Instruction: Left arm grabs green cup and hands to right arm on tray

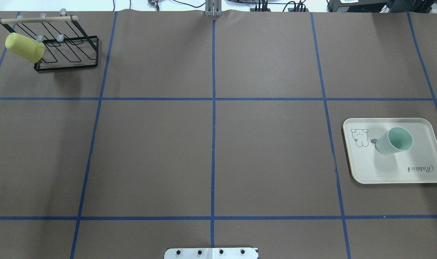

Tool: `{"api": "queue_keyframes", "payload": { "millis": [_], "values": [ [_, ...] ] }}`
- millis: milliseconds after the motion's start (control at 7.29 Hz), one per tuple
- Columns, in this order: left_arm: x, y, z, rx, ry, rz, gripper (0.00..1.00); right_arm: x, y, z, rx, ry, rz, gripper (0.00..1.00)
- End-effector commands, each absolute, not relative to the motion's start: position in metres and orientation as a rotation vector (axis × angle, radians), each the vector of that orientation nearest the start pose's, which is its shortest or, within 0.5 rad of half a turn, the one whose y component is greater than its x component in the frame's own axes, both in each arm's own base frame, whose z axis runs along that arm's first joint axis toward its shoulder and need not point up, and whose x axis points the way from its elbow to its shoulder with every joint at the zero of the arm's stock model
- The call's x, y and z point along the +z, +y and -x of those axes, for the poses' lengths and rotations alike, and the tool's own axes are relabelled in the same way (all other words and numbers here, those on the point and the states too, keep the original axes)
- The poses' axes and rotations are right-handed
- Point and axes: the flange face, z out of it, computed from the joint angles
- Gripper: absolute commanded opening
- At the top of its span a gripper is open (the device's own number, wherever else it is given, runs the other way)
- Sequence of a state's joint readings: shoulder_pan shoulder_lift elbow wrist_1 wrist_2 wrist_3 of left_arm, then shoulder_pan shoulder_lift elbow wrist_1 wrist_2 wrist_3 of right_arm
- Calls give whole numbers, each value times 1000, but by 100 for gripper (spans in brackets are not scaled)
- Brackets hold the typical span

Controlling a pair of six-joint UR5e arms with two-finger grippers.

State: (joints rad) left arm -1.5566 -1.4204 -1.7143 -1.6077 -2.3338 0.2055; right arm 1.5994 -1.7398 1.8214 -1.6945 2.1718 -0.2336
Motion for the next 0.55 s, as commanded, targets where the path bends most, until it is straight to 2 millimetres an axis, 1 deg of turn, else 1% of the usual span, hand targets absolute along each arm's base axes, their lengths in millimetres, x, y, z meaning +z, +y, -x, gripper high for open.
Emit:
{"api": "queue_keyframes", "payload": {
  "millis": [0,137,412],
  "values": [
    [634,-428,59,208,740,-73,100,655,-391,-101,-158,-619,-9,100],
    [636,-428,63,213,699,-75,100,658,-390,-100,-153,-621,-1,100],
    [641,-429,62,200,714,-59,100,655,-392,-99,-151,-631,-9,100]
  ]
}}
